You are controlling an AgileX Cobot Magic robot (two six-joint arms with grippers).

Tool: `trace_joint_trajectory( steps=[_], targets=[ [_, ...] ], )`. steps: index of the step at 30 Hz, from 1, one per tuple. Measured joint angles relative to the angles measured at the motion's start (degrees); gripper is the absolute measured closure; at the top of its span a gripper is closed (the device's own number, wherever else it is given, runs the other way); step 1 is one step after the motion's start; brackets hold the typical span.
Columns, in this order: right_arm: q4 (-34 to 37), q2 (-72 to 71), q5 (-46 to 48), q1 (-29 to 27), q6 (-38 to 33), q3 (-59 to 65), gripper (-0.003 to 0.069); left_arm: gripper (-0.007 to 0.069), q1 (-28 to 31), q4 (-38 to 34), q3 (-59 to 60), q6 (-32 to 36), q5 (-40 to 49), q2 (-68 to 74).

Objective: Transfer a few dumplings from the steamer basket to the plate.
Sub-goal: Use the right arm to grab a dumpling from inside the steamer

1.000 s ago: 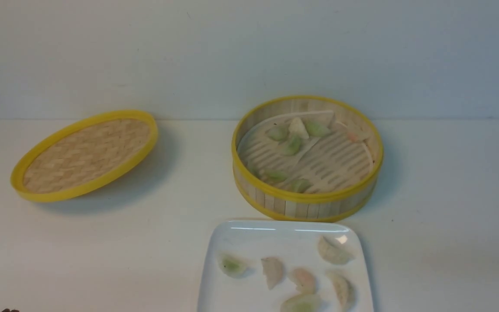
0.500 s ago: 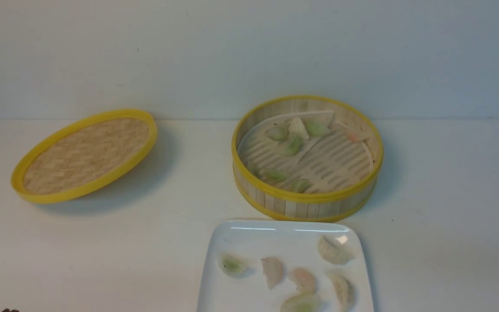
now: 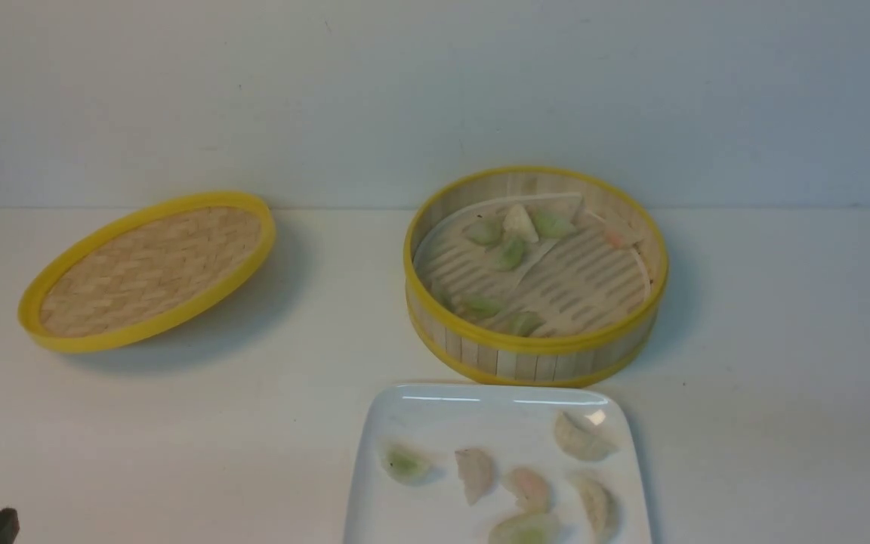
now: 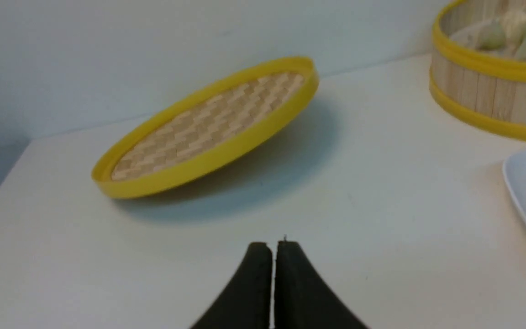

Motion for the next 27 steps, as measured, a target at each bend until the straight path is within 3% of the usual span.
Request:
trace_joint_trajectory(
  steps=[2, 3, 6, 8, 9, 10, 13, 14, 15, 22, 25, 27],
  targets=[
    [-1.05, 1.67, 4.65, 0.00, 0.00, -3.40, 0.0676, 0.0630, 0.00, -1.61, 0.00, -0.61, -1.85, 0.00],
    [-1.30, 5.44, 12.69, 0.00, -0.22, -7.12, 0.0676, 0.0630, 0.00, -5.02, 0.00, -2.51, -3.65, 0.00],
    [-0.32, 11.52, 22.50, 0.00, -3.07, -11.97, 0.0676, 0.0630, 0.00, -9.78, 0.00, -5.14, -5.60, 0.00],
    [4.37, 20.31, 32.68, 0.35, -11.78, -17.97, 0.0676, 0.0630, 0.00, -15.35, 0.00, -7.60, -7.23, 0.00],
    [4.90, 21.05, 34.42, 0.43, -12.64, -18.44, 0.0676, 0.0630, 0.00, -16.01, 0.00, -7.84, -7.45, 0.00],
    [9.86, 27.26, 40.57, 1.12, -19.79, -22.36, 0.0676, 0.0630, 0.00, -18.21, 0.00, -8.44, -8.12, 0.00],
    [19.28, 38.71, 52.89, 1.70, -33.13, -28.58, 0.0676, 0.0630, 0.00, -20.48, 0.01, -8.87, -9.12, 0.00],
    [20.52, 40.33, 53.55, 1.70, -33.92, -29.32, 0.0676, 0.0630, 0.00, -20.56, 0.01, -8.87, -9.12, 0.00],
    [24.56, 46.60, 57.94, 1.70, -40.36, -32.06, 0.0676, 0.0630, 0.00, -21.08, 0.06, -8.89, -10.82, 0.00],
    [36.04, 68.80, 58.43, 2.12, -53.86, -44.37, 0.0676, 0.0630, 0.00, -22.17, -1.73, -11.96, -19.63, 0.00],
    [36.50, 74.83, 57.26, 3.75, -55.82, -49.21, 0.0674, 0.0630, 0.00, -22.11, -7.30, -12.32, -16.30, 1.53],
    [35.91, 80.13, 56.67, 6.74, -56.84, -54.87, 0.0673, 0.0630, 0.00, -22.04, -13.07, -12.24, -8.66, 5.58]
  ],
)
